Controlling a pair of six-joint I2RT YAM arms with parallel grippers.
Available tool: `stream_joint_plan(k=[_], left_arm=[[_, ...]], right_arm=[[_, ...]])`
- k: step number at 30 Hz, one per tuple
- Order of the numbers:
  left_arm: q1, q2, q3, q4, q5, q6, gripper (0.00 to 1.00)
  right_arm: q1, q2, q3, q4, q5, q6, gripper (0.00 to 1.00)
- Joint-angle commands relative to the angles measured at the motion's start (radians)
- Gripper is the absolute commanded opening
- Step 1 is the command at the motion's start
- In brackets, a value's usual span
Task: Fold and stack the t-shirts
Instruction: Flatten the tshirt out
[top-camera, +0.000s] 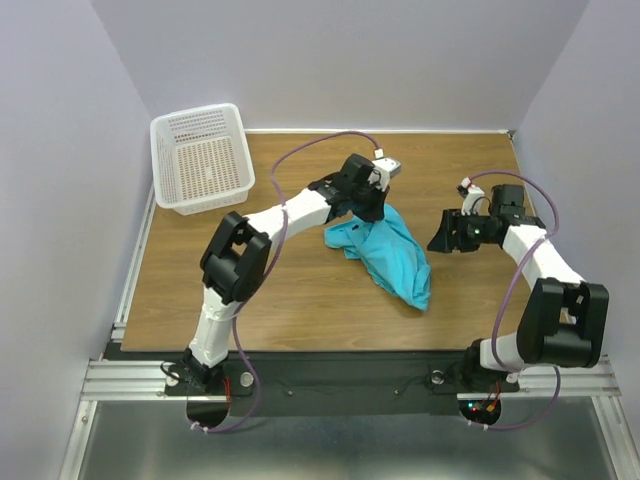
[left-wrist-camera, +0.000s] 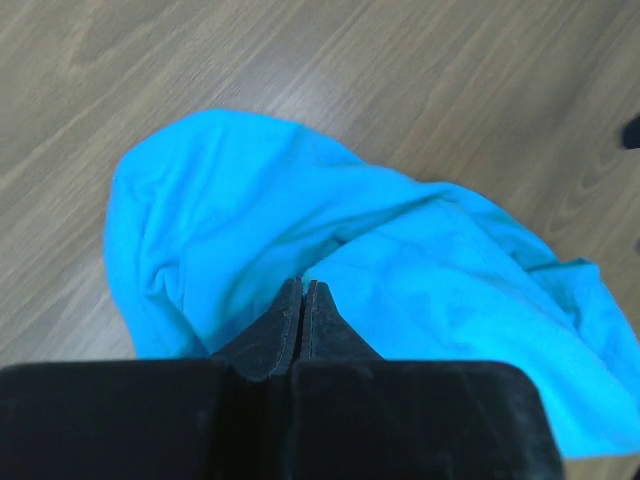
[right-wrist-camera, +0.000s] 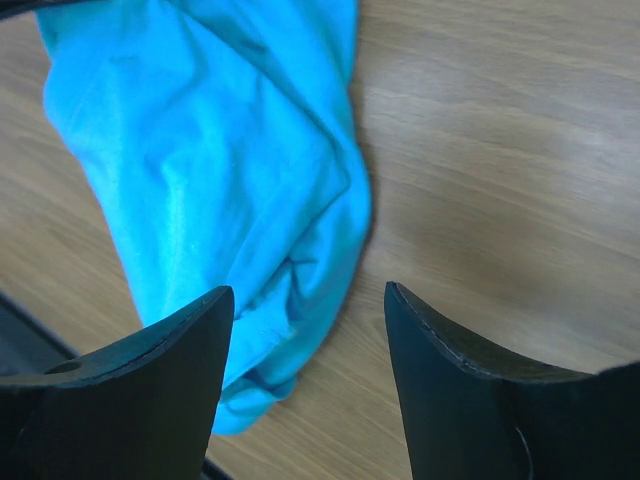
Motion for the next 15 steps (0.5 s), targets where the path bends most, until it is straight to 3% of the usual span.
stream_joint_plan(k=[1, 7, 15], left_arm=[[-0.005, -0.225, -0.073, 0.093, 0.002, 0.008, 0.00], [-0.005, -0.309, -0.190, 0.135, 0.039, -0.023, 0.00], [-0.003, -0.355, -0.251, 0.173, 0.016, -0.037, 0.00]], right_arm=[[-0.004, 0.051, 0.018, 0.004, -0.159, 0.011, 0.67], [0.059, 0.077, 0.015, -0.048, -0.210, -0.014, 0.63], [0.113, 0.138, 0.081, -0.149, -0.052, -0.069, 0.60]])
